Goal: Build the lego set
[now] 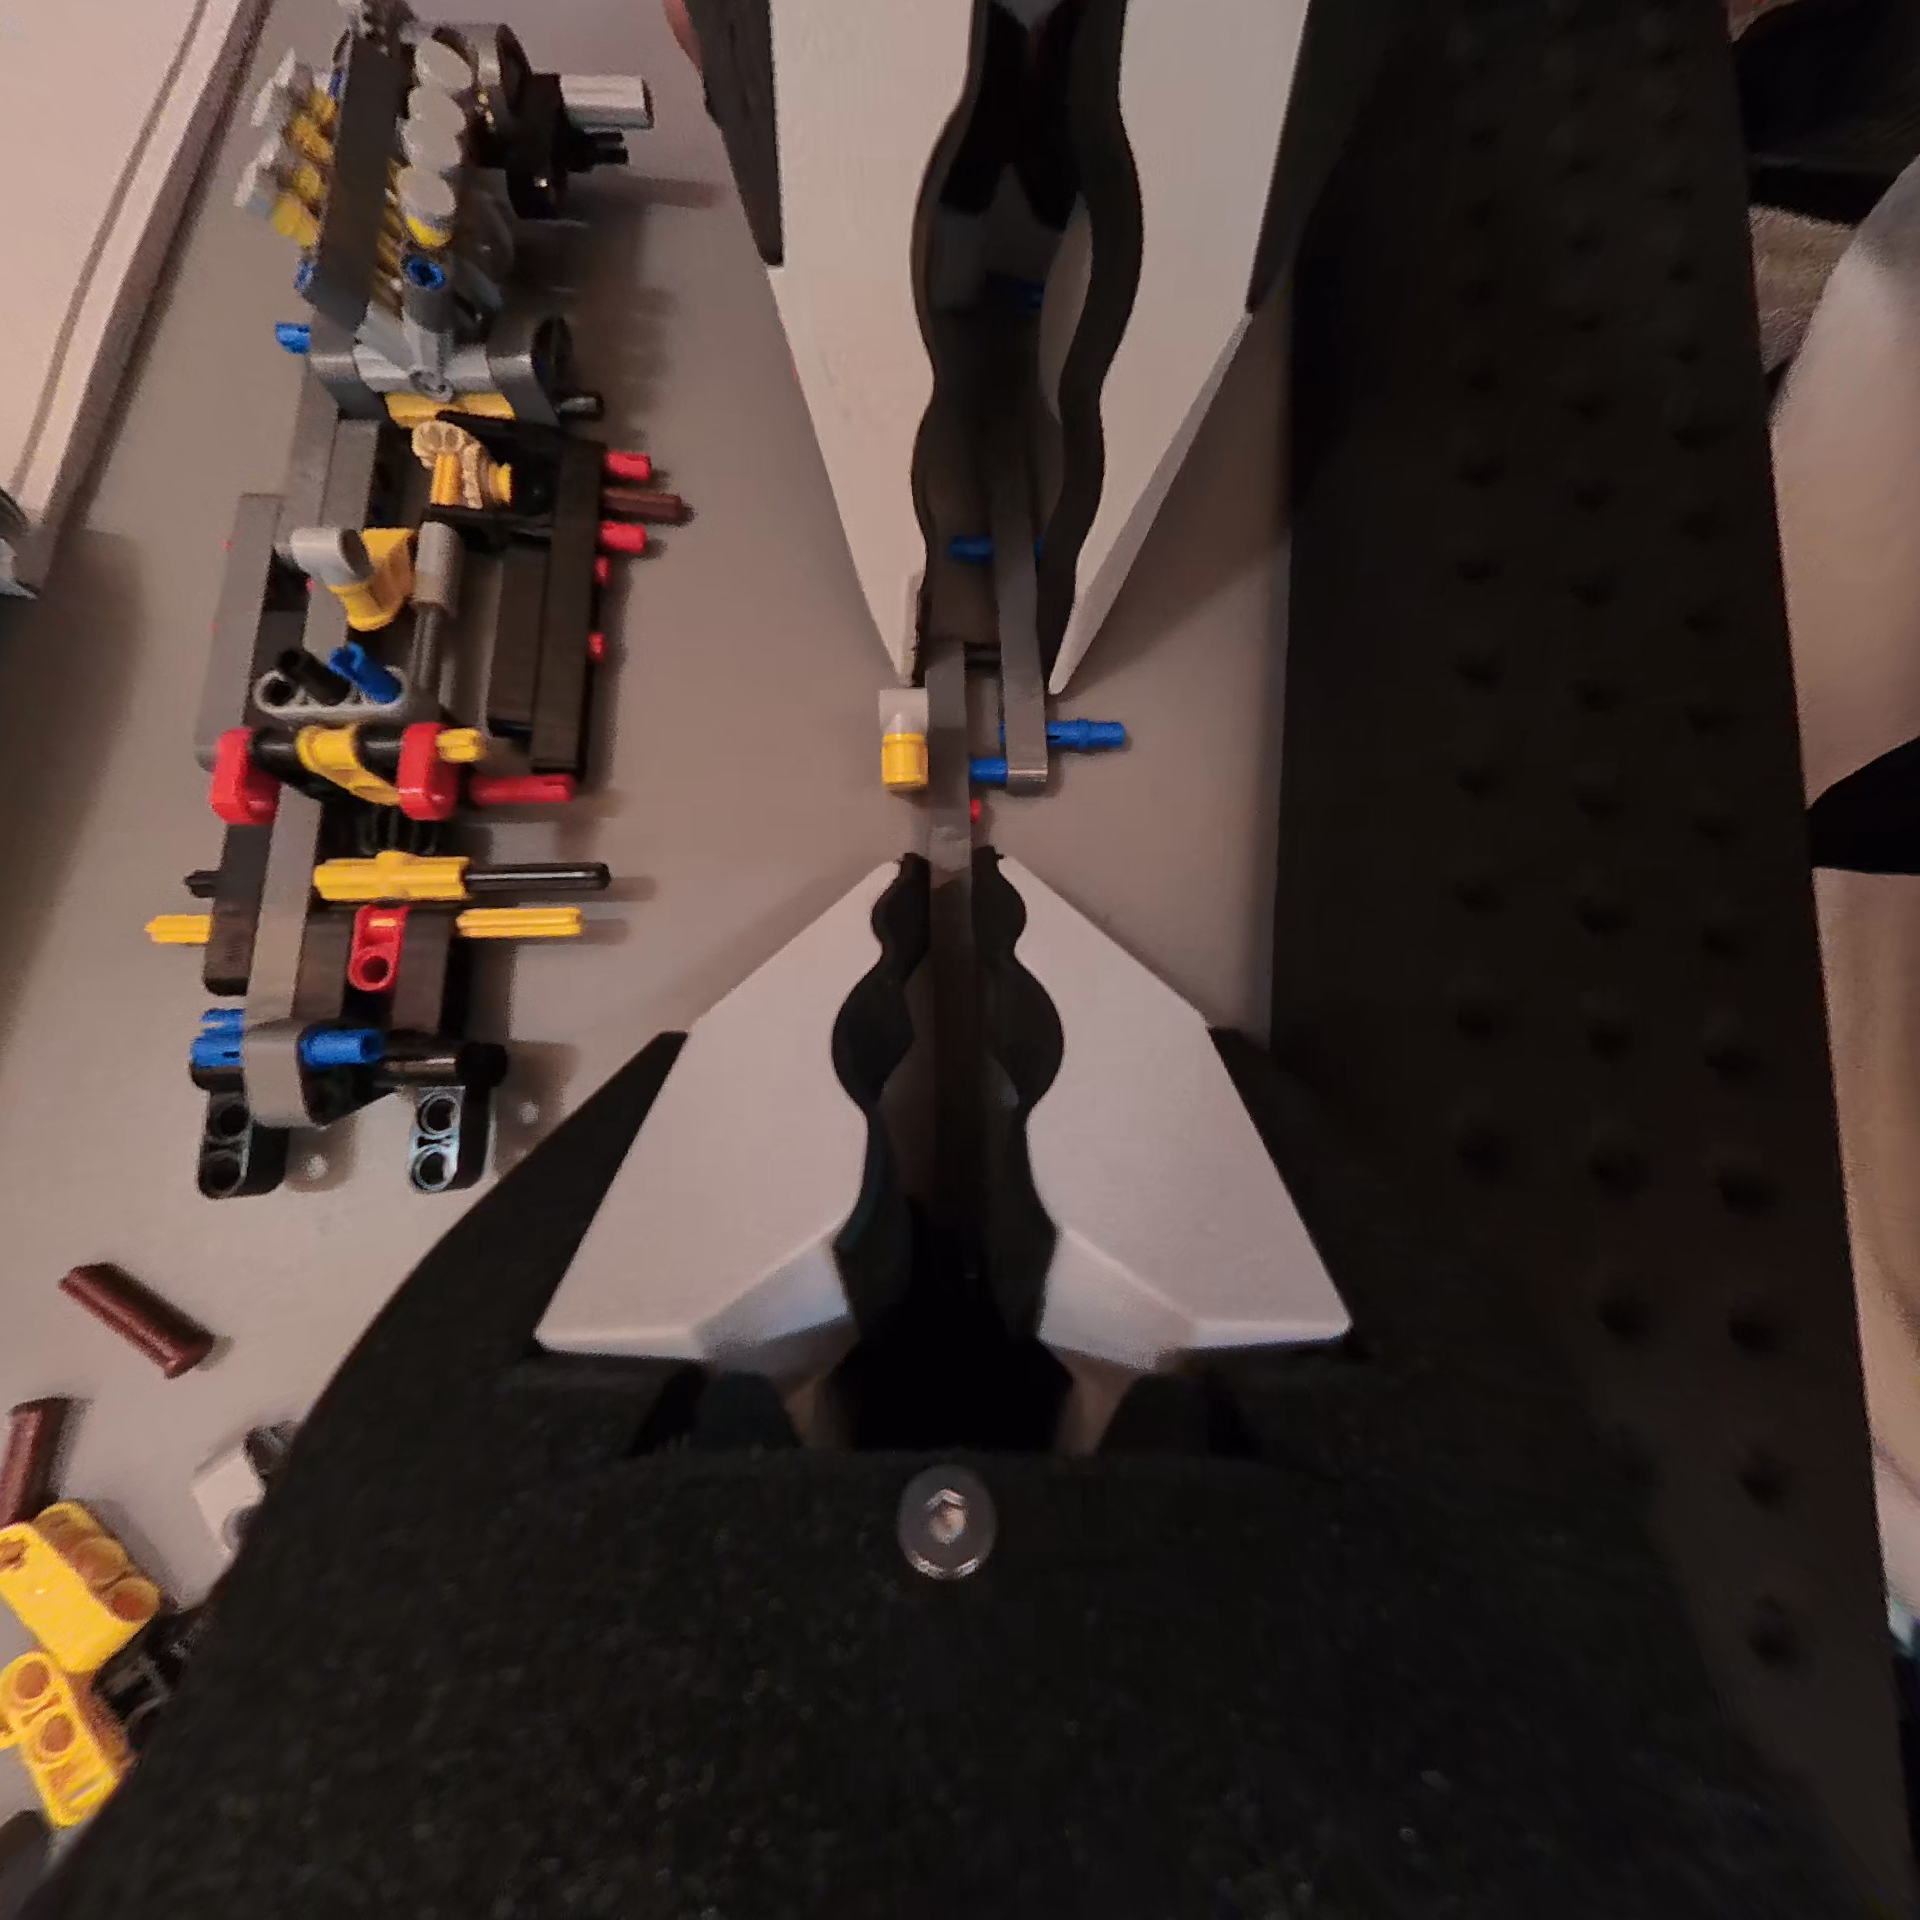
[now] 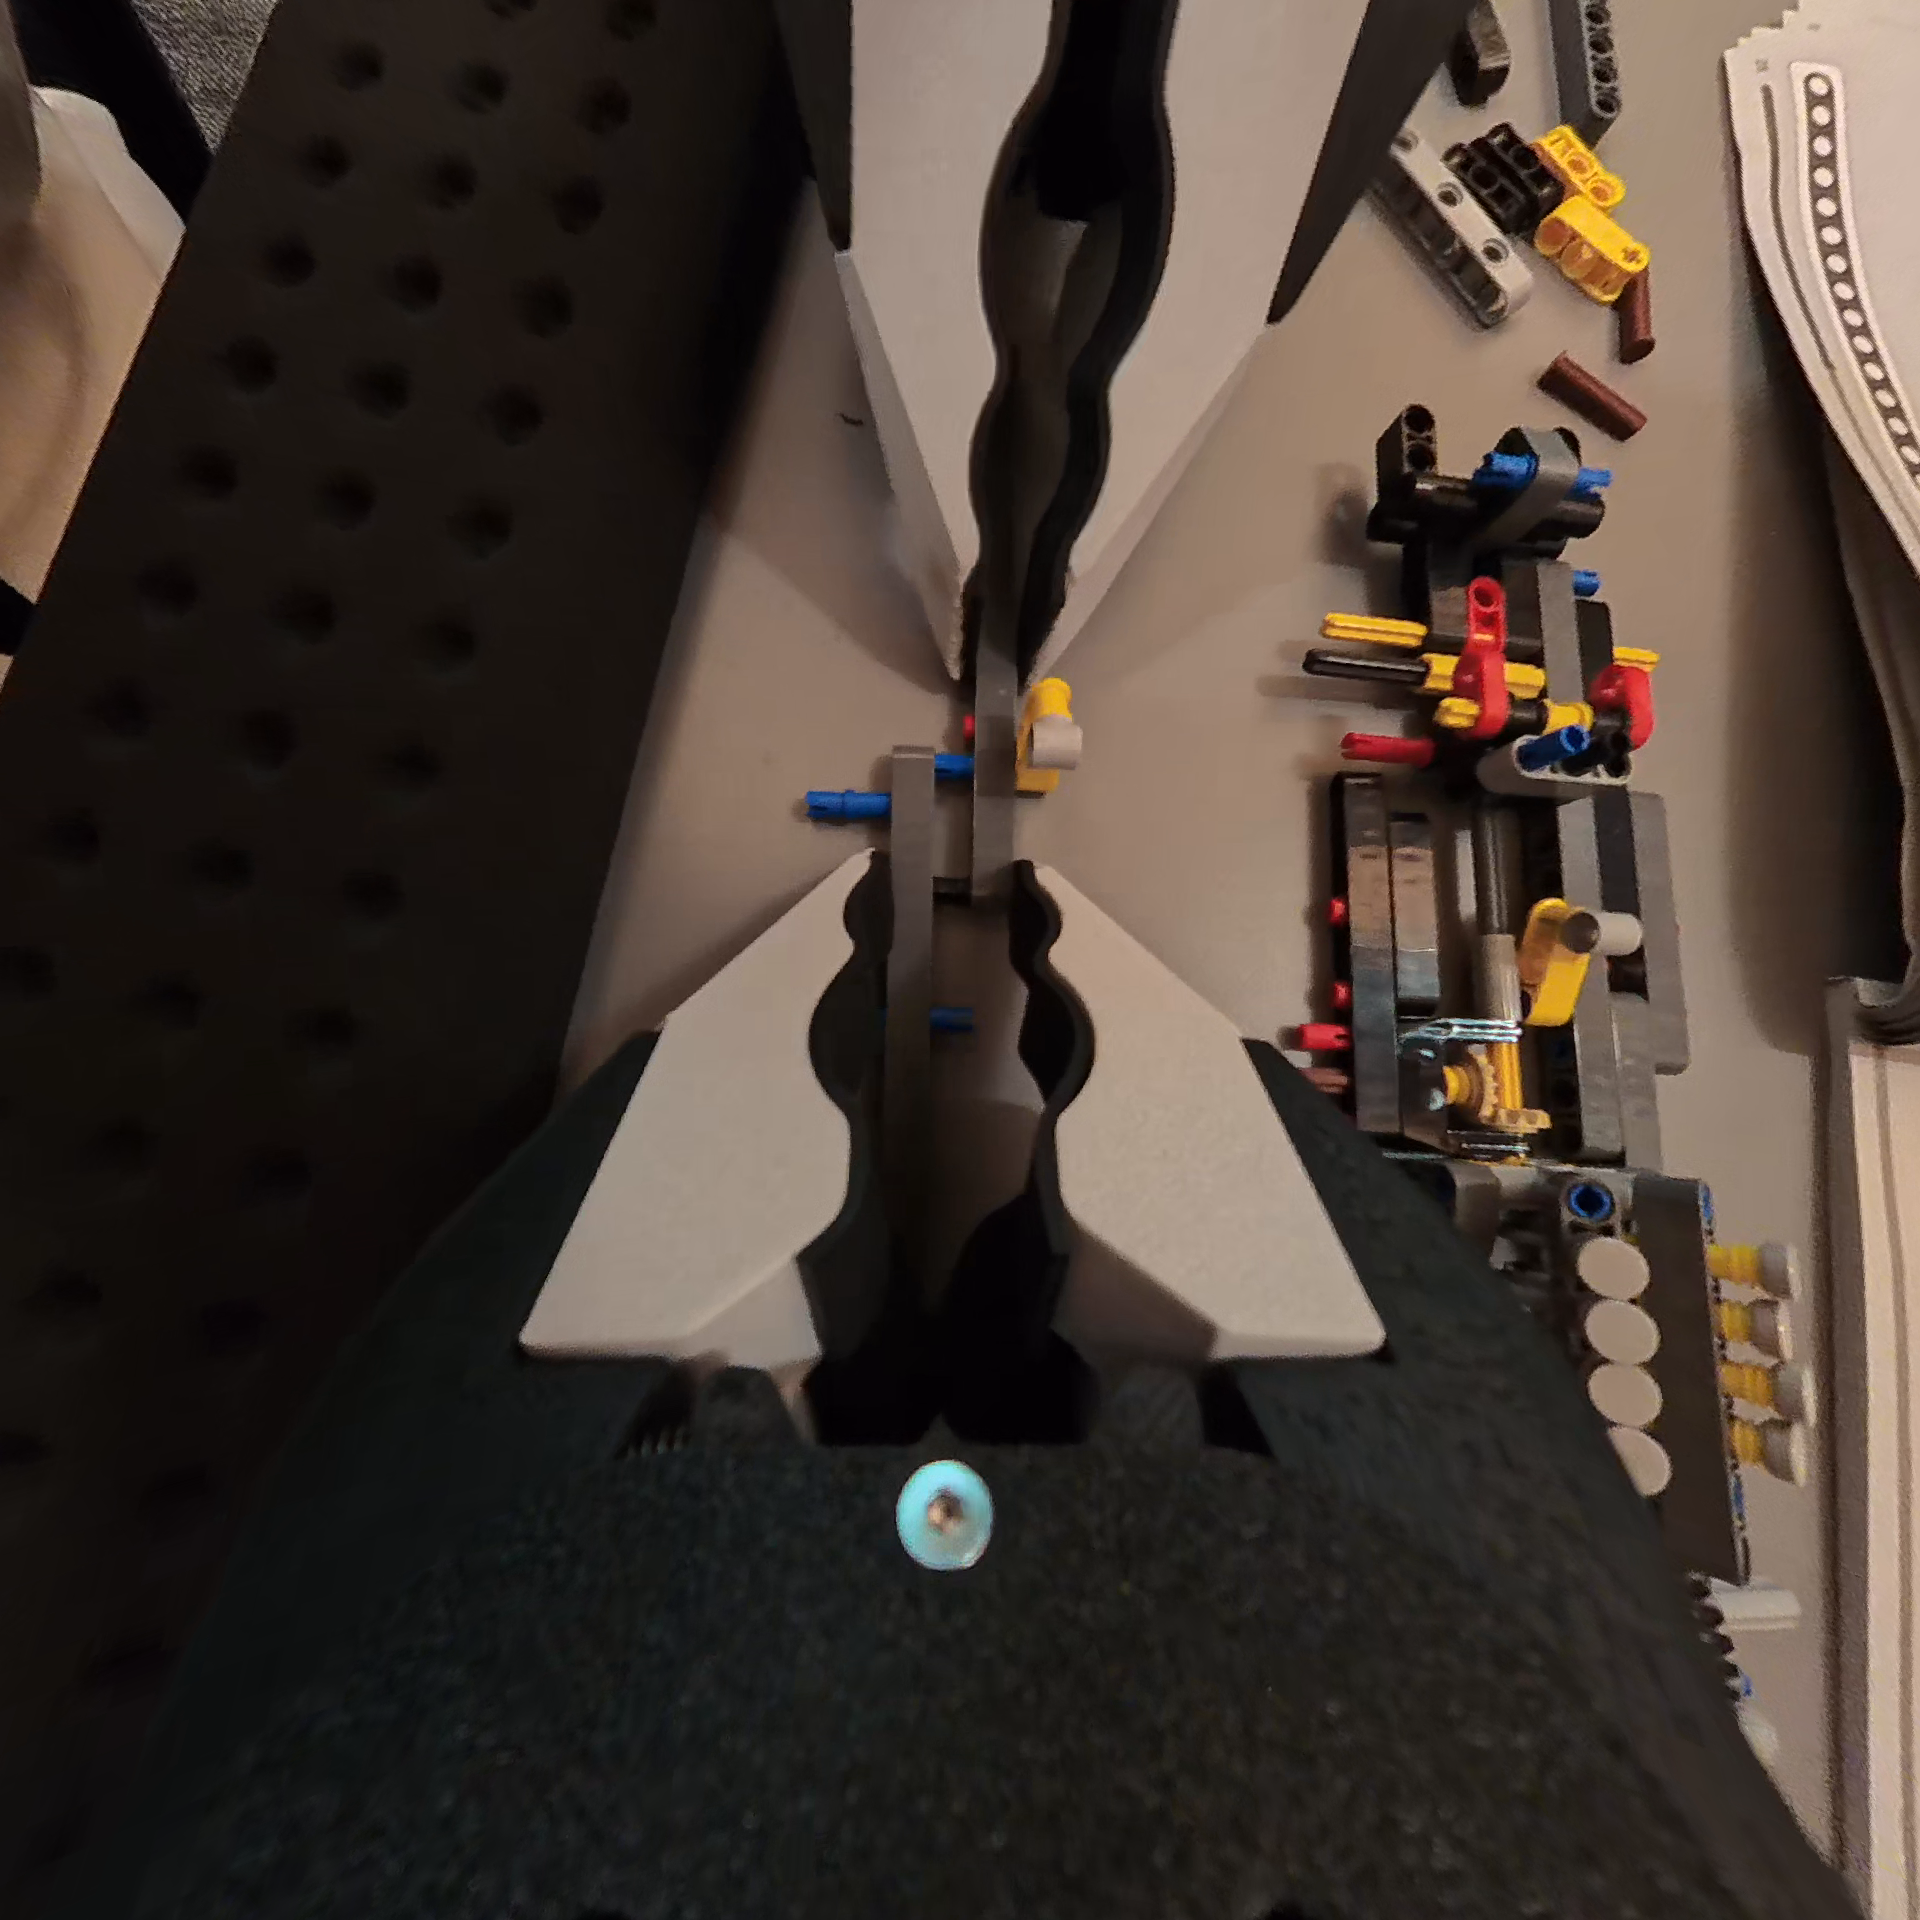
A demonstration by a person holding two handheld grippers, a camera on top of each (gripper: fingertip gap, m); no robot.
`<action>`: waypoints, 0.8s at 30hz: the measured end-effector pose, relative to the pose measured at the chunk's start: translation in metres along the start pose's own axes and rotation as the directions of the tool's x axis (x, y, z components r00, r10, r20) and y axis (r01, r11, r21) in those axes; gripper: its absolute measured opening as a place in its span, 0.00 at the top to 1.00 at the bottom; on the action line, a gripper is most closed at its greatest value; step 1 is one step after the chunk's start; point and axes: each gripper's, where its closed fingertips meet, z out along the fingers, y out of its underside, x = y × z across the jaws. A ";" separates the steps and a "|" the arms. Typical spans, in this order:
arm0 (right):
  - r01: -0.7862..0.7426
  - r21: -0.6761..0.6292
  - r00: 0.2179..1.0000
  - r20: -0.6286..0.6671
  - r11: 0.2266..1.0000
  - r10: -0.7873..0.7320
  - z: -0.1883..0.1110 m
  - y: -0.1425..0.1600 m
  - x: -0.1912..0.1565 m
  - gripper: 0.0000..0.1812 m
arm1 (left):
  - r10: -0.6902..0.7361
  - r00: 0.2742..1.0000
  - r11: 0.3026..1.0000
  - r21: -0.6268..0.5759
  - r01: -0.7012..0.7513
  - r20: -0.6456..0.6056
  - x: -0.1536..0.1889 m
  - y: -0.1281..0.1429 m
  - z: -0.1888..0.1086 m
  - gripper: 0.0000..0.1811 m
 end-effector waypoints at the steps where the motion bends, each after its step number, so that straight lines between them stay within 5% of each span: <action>1: 0.004 -0.002 1.000 -0.001 1.000 -0.004 0.000 0.000 0.000 0.88 | 0.010 1.000 1.000 0.000 -0.010 0.011 0.000 0.000 0.000 0.96; 4: -0.023 0.018 1.000 -0.009 1.000 0.023 0.001 -0.002 0.002 0.88 | 0.014 1.000 1.000 0.014 -0.014 0.000 0.008 -0.005 0.005 0.84; 7: -0.007 0.016 1.000 -0.024 1.000 0.007 0.001 -0.003 0.003 0.88 | 0.020 0.998 1.000 0.012 -0.020 0.051 0.002 -0.007 0.008 0.90; 24: -0.095 0.032 0.993 -0.073 0.995 0.097 0.000 -0.001 0.010 0.88 | -0.042 0.992 0.998 0.044 0.037 0.116 -0.006 -0.011 0.011 0.88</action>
